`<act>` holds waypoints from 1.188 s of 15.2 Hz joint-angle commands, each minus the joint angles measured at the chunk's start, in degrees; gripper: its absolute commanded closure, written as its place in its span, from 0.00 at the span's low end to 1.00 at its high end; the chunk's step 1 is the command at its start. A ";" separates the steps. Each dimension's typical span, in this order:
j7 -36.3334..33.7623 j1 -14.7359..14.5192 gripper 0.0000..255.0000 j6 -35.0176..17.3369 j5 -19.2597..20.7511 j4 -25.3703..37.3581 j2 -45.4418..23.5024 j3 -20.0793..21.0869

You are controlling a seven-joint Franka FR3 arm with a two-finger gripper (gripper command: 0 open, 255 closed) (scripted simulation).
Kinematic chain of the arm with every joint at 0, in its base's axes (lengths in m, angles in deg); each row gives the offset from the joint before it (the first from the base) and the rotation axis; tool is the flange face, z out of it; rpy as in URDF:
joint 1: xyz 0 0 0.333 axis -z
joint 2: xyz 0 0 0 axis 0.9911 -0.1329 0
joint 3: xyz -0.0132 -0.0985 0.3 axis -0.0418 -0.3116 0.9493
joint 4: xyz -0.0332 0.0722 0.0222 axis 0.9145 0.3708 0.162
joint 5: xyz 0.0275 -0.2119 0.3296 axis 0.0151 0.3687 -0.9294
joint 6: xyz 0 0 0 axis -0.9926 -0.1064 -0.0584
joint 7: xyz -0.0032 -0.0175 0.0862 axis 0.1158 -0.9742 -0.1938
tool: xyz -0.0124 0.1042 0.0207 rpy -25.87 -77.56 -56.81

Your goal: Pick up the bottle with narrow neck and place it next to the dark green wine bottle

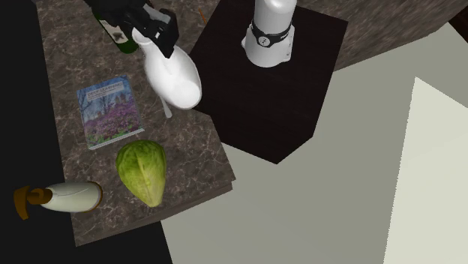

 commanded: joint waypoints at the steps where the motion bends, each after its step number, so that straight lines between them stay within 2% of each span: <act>1: 0.03 -0.02 1.00 1.58 -0.09 1.17 0.41 0.19; 18: 0.69 -0.47 1.00 14.51 -1.06 14.67 -0.17 1.35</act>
